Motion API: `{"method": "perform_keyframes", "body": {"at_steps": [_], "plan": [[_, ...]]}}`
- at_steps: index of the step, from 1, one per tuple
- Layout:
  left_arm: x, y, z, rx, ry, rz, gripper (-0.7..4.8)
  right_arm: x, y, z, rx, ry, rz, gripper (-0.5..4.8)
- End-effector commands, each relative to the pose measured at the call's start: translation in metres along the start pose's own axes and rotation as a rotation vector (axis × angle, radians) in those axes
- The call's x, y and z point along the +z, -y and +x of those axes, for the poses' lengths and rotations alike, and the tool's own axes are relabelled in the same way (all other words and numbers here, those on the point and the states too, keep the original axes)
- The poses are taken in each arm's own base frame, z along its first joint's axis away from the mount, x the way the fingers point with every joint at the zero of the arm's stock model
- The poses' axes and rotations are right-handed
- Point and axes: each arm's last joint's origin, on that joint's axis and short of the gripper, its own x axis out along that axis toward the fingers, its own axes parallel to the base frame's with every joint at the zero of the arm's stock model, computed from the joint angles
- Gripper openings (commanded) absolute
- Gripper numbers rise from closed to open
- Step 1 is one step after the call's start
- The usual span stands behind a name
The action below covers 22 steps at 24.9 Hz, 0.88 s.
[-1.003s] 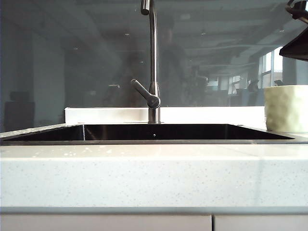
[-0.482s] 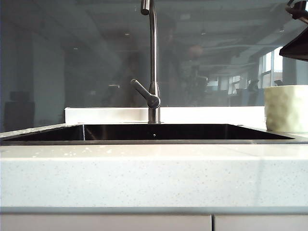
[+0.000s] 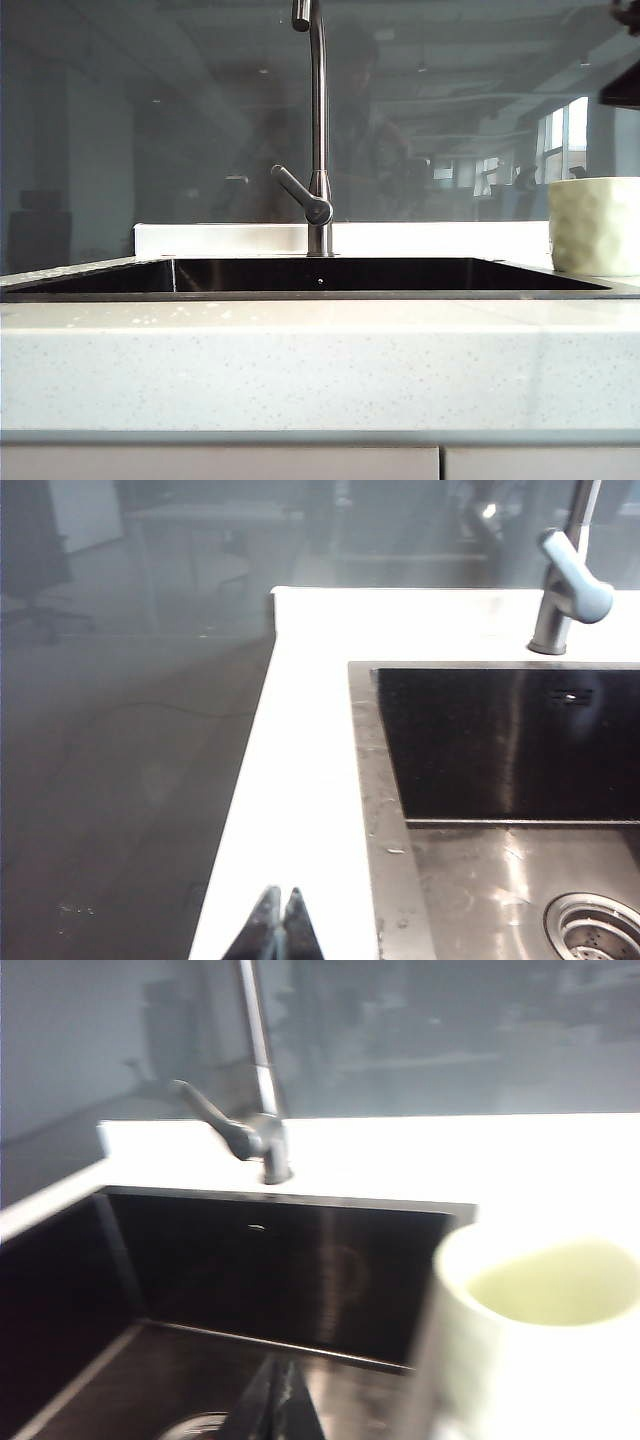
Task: Pick up the mug next to the sink, go to the faucet to get some water, pour the water into the sink, and finally put the mug back to its place.
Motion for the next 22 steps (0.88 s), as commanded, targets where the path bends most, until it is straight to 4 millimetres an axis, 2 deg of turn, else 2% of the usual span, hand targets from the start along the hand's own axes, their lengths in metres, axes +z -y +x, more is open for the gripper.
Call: {"method": "perform_keyframes", "body": {"at_steps": [1,5,9,16,22], "plan": [[0.002,0.0,0.0,-0.003,0.014,-0.002,-0.03,-0.013,0.012,-0.019,-0.188,-0.023,-0.012,-0.08],[0.002,0.0,0.0,-0.005,0.014,-0.002,-0.03,-0.03,0.023,-0.046,-0.293,0.058,-0.022,-0.08],[0.002,0.0,0.0,-0.005,0.014,-0.002,-0.03,-0.031,0.03,-0.061,-0.394,0.069,-0.036,-0.08],[0.002,0.0,0.0,-0.005,0.014,-0.002,-0.03,-0.044,0.031,-0.063,-0.409,-0.067,-0.01,-0.08],[0.002,0.0,0.0,-0.005,0.014,-0.002,-0.03,-0.035,0.023,-0.06,-0.325,0.027,-0.026,-0.08]]}}
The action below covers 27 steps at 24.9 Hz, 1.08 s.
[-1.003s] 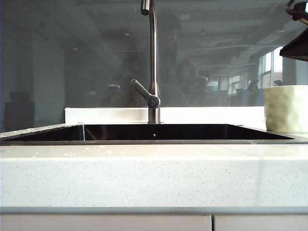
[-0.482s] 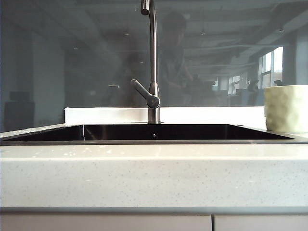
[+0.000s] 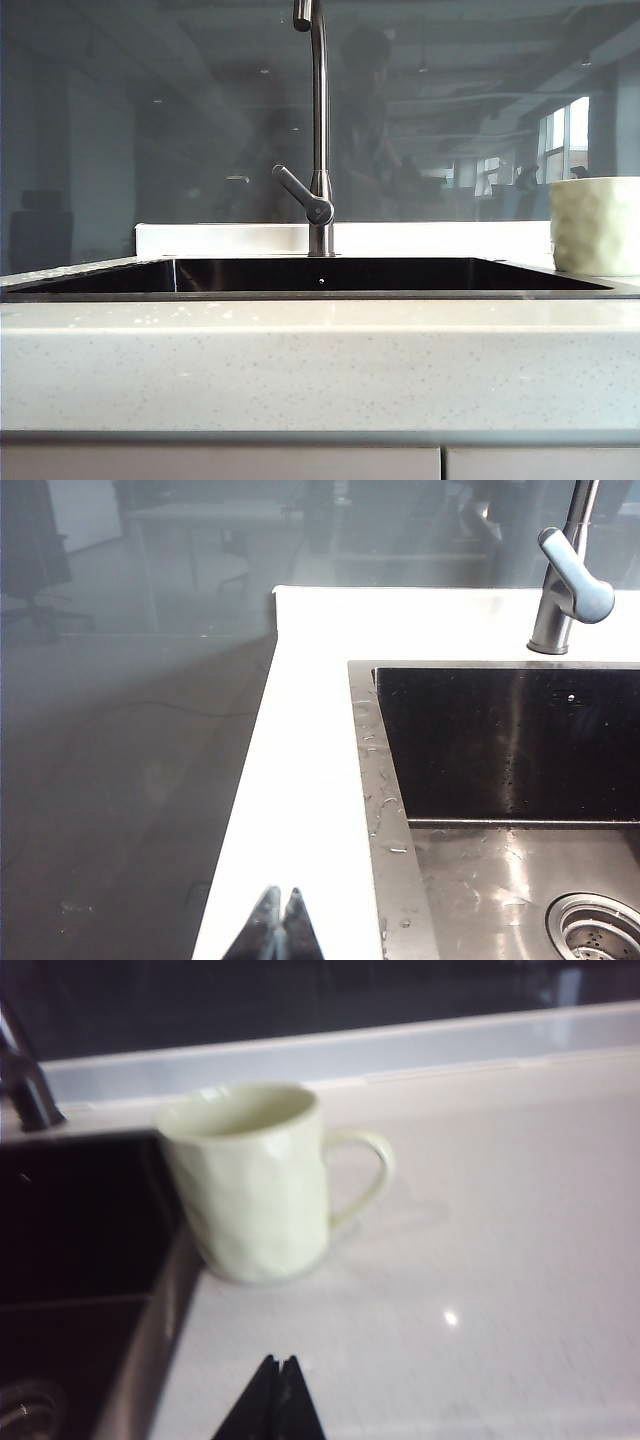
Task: Pick up the mug next to the sink, go to the faucet to get some water, pour the water into the sink, and finally put the mug back to its place.
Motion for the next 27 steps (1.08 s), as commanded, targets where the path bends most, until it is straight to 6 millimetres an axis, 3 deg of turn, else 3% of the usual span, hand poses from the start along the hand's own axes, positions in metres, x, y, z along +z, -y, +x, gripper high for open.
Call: {"method": "perform_keyframes", "body": {"at_steps": [1,11,27], "plan": [[0.0022,0.0001,-0.0002,-0.004,0.014,-0.002,-0.03,0.0068,-0.0021,-0.0003,0.026,0.079,0.001,-0.08],[0.0022,0.0001,-0.0002,-0.004,0.014,-0.002,-0.03,0.0074,-0.0082,-0.0007,0.118,0.083,0.0,-0.08],[0.0022,0.0001,-0.0002,-0.004,0.014,-0.002,-0.03,0.0105,-0.0052,-0.0008,0.102,0.115,-0.002,-0.08]]}}
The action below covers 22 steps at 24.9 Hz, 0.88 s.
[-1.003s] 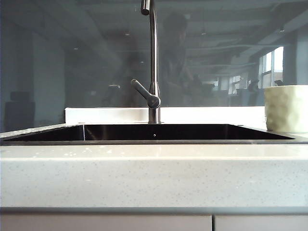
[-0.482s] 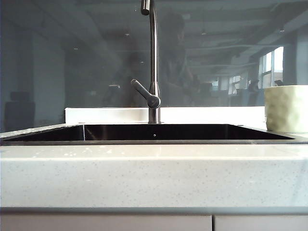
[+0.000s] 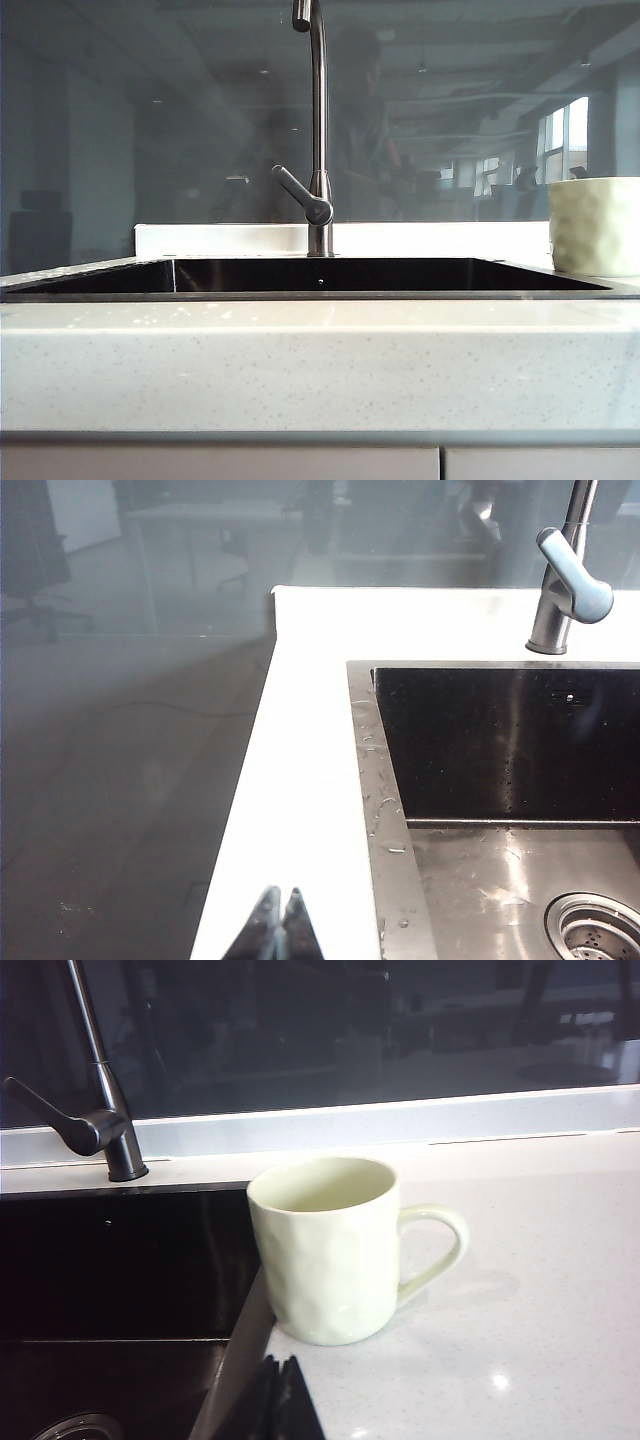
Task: Pick up the mug next to the sink, go to the faucet to get some water, pour the water into the sink, and finally put the mug back to its place.
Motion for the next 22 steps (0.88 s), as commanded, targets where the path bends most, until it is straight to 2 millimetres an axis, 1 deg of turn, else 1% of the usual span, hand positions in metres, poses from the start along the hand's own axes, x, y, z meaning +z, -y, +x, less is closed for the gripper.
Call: {"method": "perform_keyframes", "body": {"at_steps": [1,22], "plan": [[0.0022,0.0001,-0.0002,-0.004,0.014,-0.002,-0.03,0.0015,0.0022,-0.0001,-0.009,0.024,-0.005,-0.08],[0.0022,0.0001,-0.0002,-0.004,0.014,-0.002,-0.03,0.0013,0.0029,-0.0001,-0.016,0.022,-0.006,-0.08]]}}
